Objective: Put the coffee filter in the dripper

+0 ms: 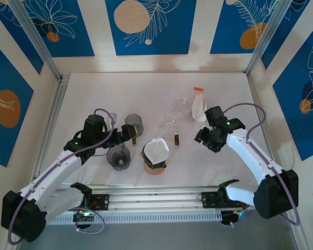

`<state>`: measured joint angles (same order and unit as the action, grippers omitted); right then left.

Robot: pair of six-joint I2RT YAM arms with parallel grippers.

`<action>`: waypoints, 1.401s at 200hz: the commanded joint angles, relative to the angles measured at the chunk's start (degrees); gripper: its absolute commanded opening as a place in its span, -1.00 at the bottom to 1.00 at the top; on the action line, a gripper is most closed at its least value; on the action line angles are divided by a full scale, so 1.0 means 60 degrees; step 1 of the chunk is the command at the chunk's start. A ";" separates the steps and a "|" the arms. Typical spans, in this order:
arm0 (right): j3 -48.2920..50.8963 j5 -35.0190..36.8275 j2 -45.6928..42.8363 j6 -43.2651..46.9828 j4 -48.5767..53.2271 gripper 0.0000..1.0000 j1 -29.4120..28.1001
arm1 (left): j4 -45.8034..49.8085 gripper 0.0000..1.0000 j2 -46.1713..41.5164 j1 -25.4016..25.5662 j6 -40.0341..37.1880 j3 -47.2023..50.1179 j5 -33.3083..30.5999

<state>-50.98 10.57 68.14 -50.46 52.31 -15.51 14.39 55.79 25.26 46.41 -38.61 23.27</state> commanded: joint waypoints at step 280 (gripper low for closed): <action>0.2922 -0.0312 0.1682 -0.1992 -0.6082 -0.70 0.2753 | -0.0288 1.00 0.0592 0.0039 -0.0034 0.0061 0.0107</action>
<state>-34.13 8.99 77.41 -63.77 23.64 1.02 13.87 58.74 25.26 46.41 -38.59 23.33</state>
